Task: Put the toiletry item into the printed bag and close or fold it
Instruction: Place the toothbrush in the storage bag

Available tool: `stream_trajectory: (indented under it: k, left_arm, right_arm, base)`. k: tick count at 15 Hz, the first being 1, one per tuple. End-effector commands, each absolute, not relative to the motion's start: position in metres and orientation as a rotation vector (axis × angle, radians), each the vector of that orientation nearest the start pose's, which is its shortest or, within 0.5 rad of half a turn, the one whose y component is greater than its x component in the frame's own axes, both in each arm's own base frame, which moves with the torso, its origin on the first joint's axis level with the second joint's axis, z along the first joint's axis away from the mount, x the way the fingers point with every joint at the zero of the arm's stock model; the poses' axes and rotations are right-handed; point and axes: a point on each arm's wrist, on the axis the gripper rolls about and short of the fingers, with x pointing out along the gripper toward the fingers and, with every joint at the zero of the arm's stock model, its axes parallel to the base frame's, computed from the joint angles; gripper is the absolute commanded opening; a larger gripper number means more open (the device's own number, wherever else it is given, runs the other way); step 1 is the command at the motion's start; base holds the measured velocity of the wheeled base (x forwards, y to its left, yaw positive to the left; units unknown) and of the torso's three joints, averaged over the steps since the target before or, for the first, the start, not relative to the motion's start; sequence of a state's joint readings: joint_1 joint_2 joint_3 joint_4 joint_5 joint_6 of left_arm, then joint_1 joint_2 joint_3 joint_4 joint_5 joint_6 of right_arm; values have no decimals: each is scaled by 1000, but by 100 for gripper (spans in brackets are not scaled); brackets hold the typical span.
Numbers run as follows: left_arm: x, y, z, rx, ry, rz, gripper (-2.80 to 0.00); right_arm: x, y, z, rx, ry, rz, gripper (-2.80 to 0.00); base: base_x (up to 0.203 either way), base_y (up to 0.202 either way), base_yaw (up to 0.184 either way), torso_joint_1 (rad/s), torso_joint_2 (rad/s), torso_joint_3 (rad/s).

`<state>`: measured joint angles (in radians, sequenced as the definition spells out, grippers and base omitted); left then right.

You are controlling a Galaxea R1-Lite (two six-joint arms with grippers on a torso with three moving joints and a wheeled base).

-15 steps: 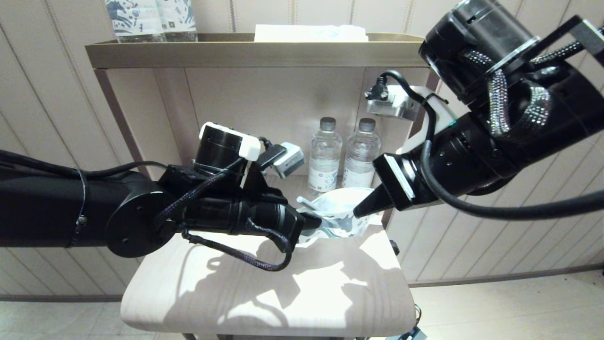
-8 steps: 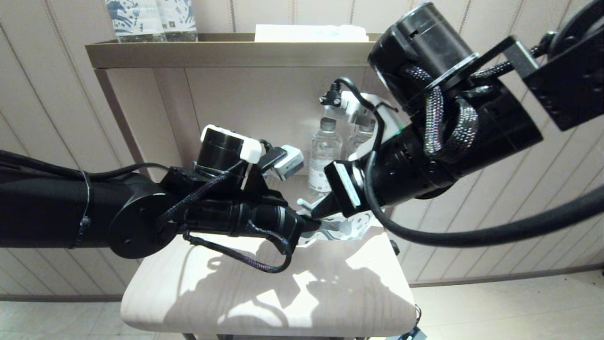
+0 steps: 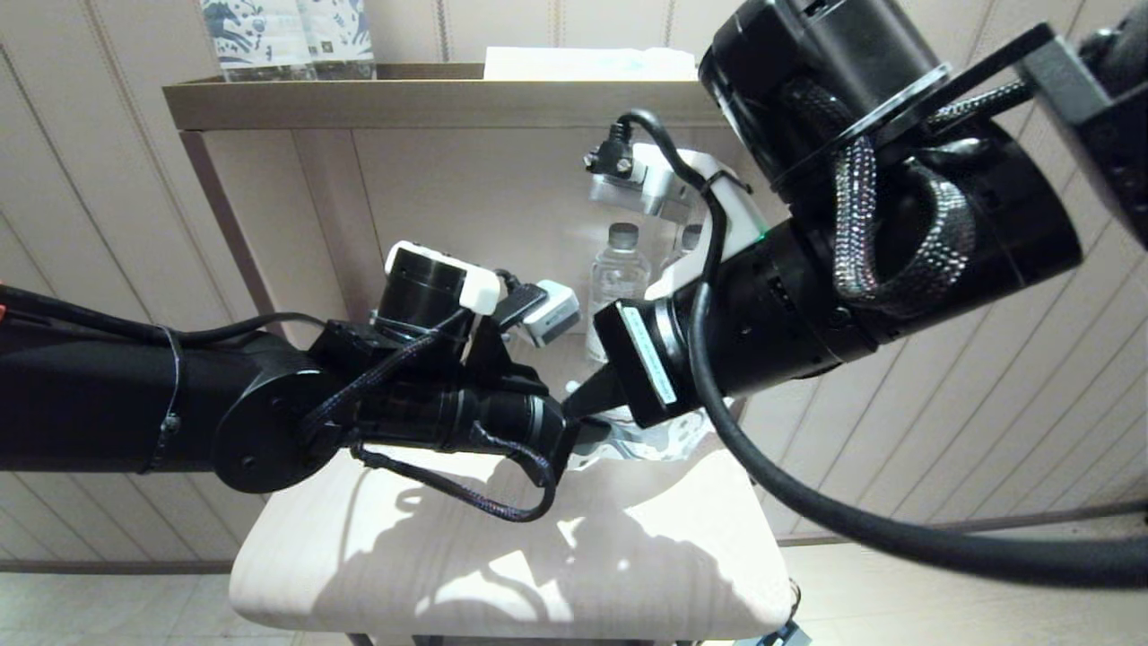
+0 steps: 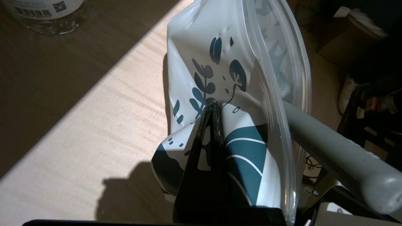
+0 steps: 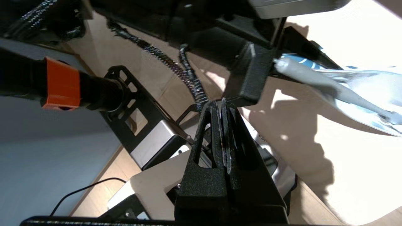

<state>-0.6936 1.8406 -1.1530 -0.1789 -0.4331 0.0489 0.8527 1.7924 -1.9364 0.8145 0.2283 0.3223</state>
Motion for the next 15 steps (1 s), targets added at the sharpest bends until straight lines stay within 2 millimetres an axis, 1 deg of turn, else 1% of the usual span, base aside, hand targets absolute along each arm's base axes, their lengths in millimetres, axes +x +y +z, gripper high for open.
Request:
stream_trajectory:
  k: [1, 3, 6, 11, 15]
  left_arm:
    - [264, -232, 187, 112, 505, -1117, -280]
    - [263, -231, 187, 114, 504, -1117, -280]
    - [263, -231, 187, 114, 505, -1119, -280]
    - [262, -231, 187, 116, 506, -1119, -280]
    - [262, -230, 188, 115, 501, -1121, -280]
  right_arm:
    - [197, 236, 329, 64, 827, 922, -280]
    - [205, 241, 322, 61, 845, 906, -280]
    - [214, 244, 317, 65, 838, 889, -280]
    - [219, 247, 313, 66, 839, 883, -280]
    - [226, 244, 310, 72, 848, 859, -280]
  base:
    - [0, 0, 0, 0, 0, 0]
    - [0, 0, 0, 0, 0, 0]
    - [0, 0, 0, 0, 0, 0]
    - [0, 0, 0, 0, 0, 0]
    - [0, 0, 0, 0, 0, 0]
